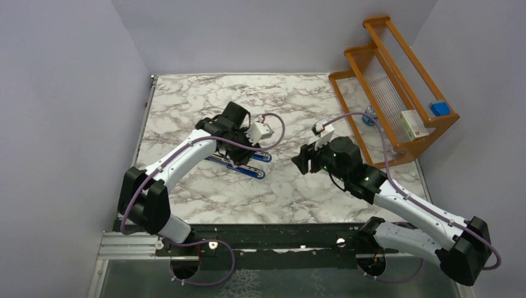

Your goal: Load the staples into the stapler

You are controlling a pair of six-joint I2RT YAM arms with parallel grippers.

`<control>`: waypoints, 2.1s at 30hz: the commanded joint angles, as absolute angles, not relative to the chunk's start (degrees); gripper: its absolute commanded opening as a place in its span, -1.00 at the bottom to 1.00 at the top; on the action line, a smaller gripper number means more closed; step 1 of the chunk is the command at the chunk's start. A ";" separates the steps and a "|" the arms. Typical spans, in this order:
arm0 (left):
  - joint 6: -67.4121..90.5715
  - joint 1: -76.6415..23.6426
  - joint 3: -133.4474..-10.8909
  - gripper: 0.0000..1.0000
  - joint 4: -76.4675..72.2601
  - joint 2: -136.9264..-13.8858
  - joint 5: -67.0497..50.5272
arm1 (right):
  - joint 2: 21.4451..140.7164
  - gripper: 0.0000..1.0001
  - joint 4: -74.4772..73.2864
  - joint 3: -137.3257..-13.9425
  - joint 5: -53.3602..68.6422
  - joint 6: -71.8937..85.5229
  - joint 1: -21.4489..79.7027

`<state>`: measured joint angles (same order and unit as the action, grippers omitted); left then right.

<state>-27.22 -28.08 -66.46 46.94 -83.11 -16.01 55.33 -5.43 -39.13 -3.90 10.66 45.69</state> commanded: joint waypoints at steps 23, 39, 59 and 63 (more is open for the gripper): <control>-59.59 -35.24 -117.62 -0.44 48.88 -132.61 -17.67 | 49.14 0.26 -7.37 -24.72 14.59 27.83 24.52; -57.62 -35.38 -116.67 0.19 48.19 -133.61 -20.12 | 50.80 0.26 -5.94 -25.20 16.49 27.82 24.52; -24.72 -32.30 -99.96 0.61 16.69 -110.48 -28.49 | 45.78 0.28 10.04 -23.09 11.80 19.97 24.52; -4.57 -28.68 -98.84 0.64 15.04 -109.17 -21.02 | 49.38 0.30 14.07 -24.07 10.82 16.22 24.52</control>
<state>-28.47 -32.14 -100.77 23.40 -110.13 -26.57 46.83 7.18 -23.77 13.13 21.26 24.73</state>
